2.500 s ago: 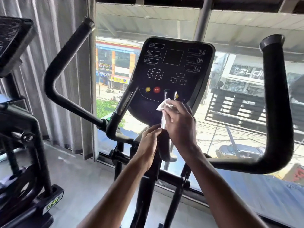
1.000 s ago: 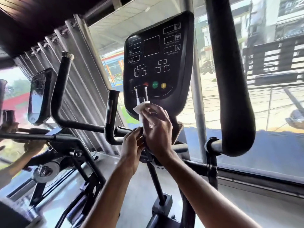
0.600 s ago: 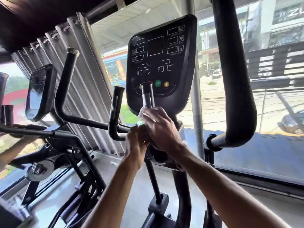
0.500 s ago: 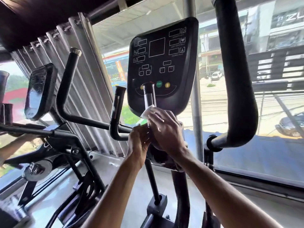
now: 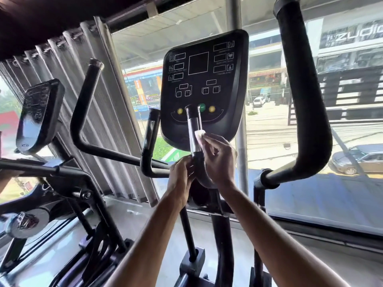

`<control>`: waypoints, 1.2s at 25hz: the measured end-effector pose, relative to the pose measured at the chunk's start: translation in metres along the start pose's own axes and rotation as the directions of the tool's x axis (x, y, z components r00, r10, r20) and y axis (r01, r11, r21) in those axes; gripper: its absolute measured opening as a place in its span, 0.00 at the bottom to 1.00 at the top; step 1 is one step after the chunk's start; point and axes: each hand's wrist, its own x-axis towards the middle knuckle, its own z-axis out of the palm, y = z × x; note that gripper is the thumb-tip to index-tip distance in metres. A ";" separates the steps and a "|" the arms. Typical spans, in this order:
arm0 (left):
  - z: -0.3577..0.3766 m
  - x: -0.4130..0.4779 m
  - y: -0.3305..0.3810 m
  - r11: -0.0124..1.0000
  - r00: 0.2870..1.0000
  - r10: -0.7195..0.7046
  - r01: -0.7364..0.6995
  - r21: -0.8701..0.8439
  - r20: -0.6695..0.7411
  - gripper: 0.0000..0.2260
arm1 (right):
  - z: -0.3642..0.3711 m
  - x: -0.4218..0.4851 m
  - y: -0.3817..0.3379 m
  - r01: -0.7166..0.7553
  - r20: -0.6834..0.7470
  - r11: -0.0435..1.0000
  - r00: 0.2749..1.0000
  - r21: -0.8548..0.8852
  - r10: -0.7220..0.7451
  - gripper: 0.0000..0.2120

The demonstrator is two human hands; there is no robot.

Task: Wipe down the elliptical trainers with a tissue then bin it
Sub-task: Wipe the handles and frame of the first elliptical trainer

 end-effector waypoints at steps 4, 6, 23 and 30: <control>-0.006 0.004 -0.007 0.999 0.998 -0.036 0.035 0.019 0.051 0.14 | 0.002 0.005 -0.012 0.255 0.008 0.938 0.965 -0.233 -0.261 0.09; -0.010 0.003 -0.014 0.999 0.996 -0.046 0.046 -0.002 0.081 0.15 | 0.005 0.009 -0.017 0.425 0.194 0.827 0.905 -0.368 -0.379 0.09; -0.031 0.016 -0.037 0.992 0.974 -0.054 0.077 -0.098 0.218 0.23 | -0.012 -0.057 -0.005 -0.077 -0.138 0.931 0.990 -0.356 0.029 0.11; -0.035 0.008 -0.043 0.989 0.963 -0.002 0.042 -0.143 0.269 0.20 | 0.002 -0.063 -0.025 0.352 0.194 0.786 0.936 -0.509 -0.293 0.09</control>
